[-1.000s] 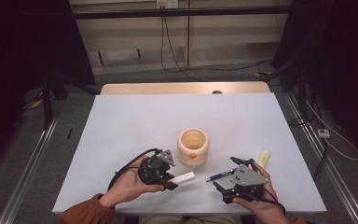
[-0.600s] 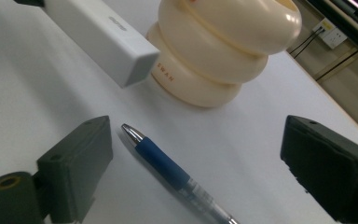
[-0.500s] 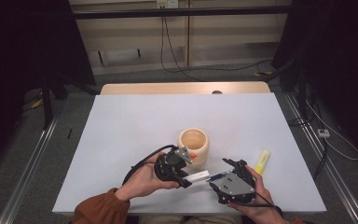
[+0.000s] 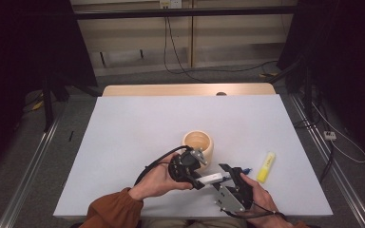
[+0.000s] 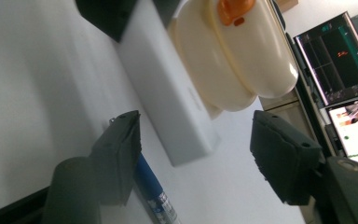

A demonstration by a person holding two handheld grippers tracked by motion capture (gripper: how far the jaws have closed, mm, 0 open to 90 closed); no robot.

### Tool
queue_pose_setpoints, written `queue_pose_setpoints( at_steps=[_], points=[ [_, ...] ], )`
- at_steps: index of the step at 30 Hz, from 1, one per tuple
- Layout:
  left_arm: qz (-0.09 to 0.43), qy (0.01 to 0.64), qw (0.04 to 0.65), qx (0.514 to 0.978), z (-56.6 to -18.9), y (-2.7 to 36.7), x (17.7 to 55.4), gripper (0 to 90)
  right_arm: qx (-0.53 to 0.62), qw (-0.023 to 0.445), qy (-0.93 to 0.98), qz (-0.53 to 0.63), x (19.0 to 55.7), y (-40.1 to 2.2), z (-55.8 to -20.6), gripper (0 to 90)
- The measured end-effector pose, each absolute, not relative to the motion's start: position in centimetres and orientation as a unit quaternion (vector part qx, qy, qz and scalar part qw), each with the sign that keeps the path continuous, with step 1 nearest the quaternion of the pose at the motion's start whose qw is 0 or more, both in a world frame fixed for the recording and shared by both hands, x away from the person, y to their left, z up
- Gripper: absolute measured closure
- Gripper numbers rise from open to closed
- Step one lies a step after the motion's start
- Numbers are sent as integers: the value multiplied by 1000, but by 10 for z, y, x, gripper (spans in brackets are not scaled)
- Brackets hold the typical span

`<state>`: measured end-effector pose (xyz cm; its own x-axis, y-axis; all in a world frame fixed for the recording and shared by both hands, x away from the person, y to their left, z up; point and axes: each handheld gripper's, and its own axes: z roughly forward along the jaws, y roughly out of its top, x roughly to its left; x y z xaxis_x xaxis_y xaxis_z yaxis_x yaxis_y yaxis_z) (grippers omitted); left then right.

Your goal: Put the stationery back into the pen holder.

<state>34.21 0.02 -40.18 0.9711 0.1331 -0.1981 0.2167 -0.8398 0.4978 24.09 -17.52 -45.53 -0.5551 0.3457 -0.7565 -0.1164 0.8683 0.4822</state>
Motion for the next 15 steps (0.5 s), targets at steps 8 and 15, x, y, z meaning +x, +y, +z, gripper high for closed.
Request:
queue_pose_setpoints(
  at_steps=[8,15],
  points=[
    [-86,97,260,957,-405,-8,345,677,8,503,839,209,233,-167,-462,440],
    [-84,104,259,957,-405,-13,344,676,-40,524,832,177,226,-162,-463,548]
  ],
)
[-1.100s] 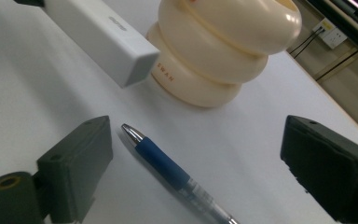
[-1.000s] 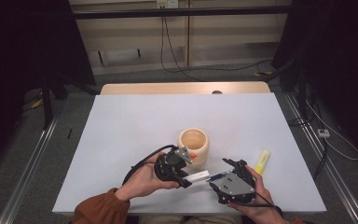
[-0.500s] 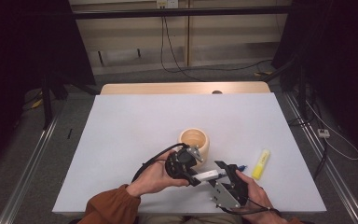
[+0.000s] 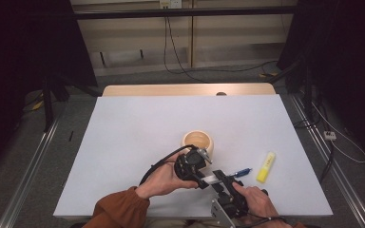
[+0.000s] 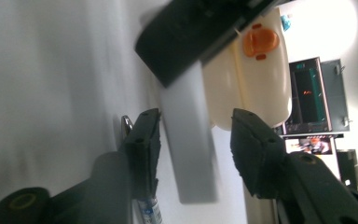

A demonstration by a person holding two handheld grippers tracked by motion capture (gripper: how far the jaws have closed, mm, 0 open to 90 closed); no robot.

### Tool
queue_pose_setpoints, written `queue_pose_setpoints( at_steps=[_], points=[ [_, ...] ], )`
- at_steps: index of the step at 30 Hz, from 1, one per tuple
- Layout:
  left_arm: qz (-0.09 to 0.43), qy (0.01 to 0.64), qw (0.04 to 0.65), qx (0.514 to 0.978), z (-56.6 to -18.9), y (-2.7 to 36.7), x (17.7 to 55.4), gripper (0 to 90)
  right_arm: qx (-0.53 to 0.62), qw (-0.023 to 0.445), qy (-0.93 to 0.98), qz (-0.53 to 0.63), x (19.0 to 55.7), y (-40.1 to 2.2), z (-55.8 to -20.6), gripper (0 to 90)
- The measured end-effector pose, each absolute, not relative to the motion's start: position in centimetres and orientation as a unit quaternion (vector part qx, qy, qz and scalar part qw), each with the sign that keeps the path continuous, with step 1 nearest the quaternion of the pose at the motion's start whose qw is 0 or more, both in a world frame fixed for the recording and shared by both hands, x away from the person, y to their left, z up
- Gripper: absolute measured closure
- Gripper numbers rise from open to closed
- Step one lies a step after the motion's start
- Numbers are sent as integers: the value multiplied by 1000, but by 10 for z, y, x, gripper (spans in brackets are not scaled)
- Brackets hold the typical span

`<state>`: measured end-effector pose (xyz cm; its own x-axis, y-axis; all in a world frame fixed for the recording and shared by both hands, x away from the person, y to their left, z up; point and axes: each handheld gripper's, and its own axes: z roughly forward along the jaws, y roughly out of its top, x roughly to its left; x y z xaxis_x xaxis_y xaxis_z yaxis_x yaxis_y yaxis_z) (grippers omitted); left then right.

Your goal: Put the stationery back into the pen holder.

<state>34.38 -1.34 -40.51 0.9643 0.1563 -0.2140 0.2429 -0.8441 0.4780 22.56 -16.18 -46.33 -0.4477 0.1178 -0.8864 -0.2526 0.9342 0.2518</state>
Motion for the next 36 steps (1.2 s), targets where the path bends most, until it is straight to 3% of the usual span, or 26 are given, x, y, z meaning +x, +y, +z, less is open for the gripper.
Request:
queue_pose_setpoints(
  at_steps=[6,20,36],
  points=[
    [-87,110,258,956,-406,-16,343,676,-68,535,826,163,222,-159,-467,665],
    [-97,122,271,950,-411,-12,345,662,-65,510,841,167,223,-162,-469,704],
    [-55,154,306,938,-405,34,330,350,30,472,854,218,234,-179,-459,712]
  ],
)
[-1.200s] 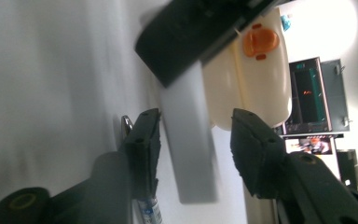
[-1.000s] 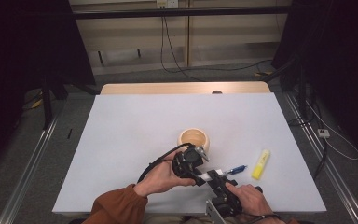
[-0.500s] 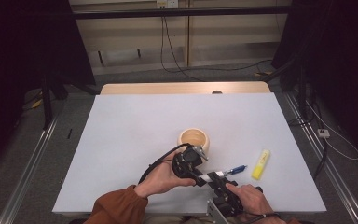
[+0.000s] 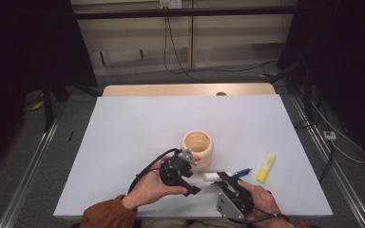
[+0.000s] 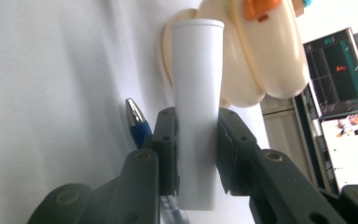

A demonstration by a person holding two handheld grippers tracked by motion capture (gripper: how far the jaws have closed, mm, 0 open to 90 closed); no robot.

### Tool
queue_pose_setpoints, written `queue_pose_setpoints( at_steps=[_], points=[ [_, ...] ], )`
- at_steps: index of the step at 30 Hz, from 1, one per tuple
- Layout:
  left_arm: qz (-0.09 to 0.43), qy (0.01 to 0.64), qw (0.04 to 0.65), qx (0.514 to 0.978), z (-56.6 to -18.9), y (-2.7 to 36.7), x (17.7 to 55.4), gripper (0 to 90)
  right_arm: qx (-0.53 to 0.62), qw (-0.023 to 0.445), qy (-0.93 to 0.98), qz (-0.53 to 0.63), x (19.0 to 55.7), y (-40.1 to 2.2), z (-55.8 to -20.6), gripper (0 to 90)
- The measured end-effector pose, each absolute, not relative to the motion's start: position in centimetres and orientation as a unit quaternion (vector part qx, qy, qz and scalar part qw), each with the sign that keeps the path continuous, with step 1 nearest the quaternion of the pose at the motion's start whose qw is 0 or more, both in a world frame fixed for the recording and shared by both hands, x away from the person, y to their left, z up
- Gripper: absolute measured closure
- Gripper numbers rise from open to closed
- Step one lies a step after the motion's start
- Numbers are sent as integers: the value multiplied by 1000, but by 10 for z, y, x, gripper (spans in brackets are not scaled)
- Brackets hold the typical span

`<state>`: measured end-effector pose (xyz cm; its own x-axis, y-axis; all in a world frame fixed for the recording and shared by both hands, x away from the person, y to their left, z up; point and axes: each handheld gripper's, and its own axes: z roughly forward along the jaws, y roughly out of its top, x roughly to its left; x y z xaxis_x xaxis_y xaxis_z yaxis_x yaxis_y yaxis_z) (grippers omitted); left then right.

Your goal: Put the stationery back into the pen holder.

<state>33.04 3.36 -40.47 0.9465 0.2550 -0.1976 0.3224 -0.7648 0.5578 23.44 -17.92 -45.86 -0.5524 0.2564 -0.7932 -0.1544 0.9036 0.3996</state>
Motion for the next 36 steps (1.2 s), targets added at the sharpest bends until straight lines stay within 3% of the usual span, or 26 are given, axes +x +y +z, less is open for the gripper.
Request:
queue_pose_setpoints(
  at_steps=[6,10,18,28,36],
  points=[
    [-17,171,321,932,-405,59,334,225,75,453,853,249,240,-186,-455,711],
    [-14,188,328,926,-413,72,344,217,103,437,852,270,244,-190,-452,711],
    [34,221,357,907,-422,94,349,87,158,398,843,325,251,-200,-444,711],
    [95,265,413,866,-426,130,344,68,241,333,814,411,263,-214,-432,711],
    [120,302,419,848,-435,153,340,48,295,283,779,475,274,-218,-420,711]
  ],
)
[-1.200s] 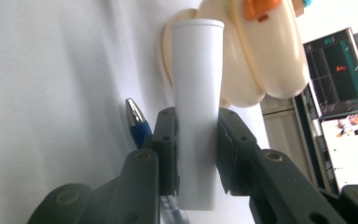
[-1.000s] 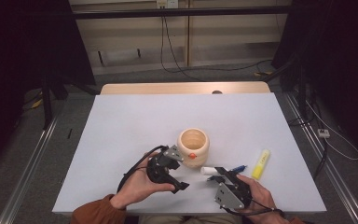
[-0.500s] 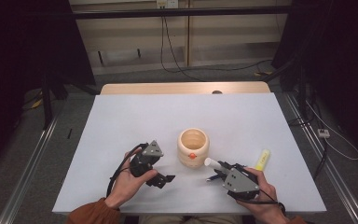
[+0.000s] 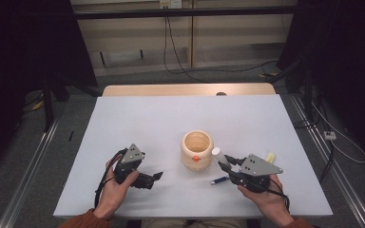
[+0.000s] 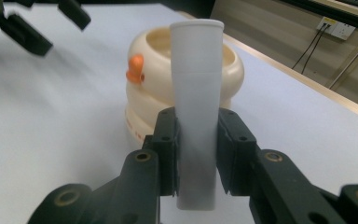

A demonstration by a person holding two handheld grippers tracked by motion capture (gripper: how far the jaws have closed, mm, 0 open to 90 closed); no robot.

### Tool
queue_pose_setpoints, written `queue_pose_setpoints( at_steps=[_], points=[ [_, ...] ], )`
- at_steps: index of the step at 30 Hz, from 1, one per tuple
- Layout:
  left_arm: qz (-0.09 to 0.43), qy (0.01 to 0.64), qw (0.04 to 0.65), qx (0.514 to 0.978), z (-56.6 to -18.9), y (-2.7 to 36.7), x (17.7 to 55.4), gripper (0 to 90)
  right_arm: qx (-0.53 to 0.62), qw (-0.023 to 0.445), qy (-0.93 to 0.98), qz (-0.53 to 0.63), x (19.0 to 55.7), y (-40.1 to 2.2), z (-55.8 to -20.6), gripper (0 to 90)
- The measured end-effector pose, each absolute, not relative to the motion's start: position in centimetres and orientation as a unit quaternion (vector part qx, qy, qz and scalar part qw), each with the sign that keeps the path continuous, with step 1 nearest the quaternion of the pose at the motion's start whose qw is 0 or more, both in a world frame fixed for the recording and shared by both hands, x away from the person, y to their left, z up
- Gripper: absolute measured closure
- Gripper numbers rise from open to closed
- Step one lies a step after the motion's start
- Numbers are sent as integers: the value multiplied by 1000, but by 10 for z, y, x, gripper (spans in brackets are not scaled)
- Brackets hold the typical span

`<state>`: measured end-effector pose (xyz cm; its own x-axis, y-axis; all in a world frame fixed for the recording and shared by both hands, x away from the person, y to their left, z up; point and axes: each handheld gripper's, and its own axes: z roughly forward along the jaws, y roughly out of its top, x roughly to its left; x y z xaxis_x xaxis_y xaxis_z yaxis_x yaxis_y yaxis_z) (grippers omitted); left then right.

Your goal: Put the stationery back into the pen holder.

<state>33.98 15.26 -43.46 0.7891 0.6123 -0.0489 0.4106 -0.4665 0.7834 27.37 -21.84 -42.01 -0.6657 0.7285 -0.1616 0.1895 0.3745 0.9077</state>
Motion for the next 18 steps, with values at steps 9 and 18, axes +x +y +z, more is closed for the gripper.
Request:
queue_pose_setpoints(
  at_steps=[9,18],
  points=[
    [153,329,424,830,-435,177,325,53,317,247,757,515,283,-220,-409,711],
    [149,345,471,798,-440,189,322,53,334,229,734,545,296,-219,-404,711]
  ],
)
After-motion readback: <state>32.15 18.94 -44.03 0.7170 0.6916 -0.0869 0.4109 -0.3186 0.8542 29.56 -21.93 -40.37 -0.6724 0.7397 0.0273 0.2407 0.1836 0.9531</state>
